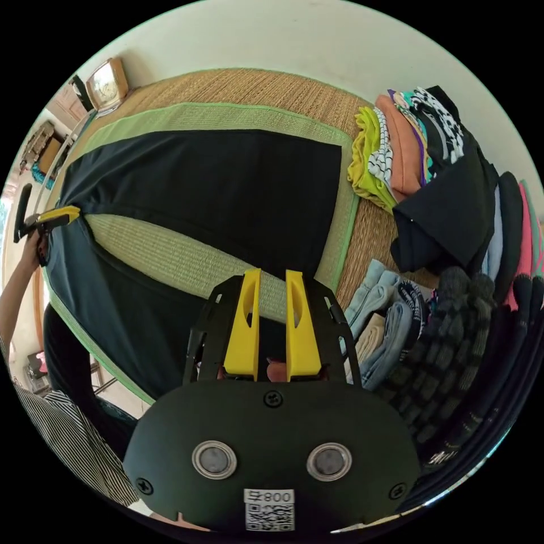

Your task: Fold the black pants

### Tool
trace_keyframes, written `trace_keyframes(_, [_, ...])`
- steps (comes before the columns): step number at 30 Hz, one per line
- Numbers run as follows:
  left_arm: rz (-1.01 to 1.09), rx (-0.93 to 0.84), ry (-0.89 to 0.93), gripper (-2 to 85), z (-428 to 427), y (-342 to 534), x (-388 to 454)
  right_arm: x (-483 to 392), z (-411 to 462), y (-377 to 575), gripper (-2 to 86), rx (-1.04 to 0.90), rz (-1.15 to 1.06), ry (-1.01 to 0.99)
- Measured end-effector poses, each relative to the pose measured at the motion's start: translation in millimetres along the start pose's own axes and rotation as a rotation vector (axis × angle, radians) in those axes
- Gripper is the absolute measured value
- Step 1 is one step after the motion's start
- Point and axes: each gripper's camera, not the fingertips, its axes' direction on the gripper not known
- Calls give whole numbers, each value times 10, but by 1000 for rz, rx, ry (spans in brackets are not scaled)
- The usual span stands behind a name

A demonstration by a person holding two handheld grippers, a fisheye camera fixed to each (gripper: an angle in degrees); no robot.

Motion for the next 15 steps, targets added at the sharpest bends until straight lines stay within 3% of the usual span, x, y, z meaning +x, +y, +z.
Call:
trace_keyframes(5, [36,-69,-120,62,491,-287,84,-133,94,-285,68,-71,-94,57])
trace_keyframes(12, [34,-79,-23,17,759,-359,84,-145,-51,-549,10,-86,-89,5])
trace_keyframes(15, [61,-72,1,12,758,-330,150,-151,-160,-624,5,-129,-91,97])
